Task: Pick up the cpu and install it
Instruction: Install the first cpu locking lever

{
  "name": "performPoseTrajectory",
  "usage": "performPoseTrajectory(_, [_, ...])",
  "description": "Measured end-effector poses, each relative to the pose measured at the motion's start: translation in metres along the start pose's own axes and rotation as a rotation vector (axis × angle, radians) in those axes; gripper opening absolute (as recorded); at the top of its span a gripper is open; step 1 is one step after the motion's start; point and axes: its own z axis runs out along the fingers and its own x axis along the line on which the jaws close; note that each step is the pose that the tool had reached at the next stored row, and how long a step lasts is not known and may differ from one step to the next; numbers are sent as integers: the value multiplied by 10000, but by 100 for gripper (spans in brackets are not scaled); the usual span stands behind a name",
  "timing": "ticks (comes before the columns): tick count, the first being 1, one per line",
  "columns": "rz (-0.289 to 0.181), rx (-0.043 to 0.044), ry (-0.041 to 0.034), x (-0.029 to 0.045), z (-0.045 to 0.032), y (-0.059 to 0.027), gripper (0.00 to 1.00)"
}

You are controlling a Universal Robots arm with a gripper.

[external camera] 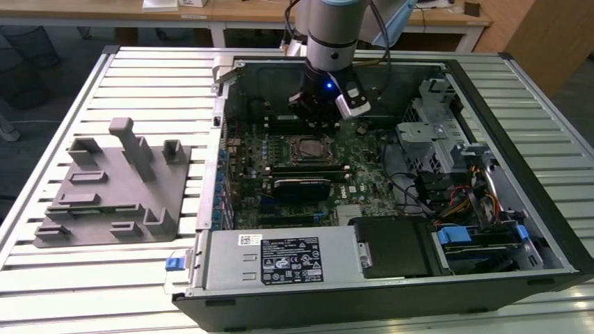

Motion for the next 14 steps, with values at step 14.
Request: performPoseTrajectory(14, [1,58,-6,-2,-30,3,11])
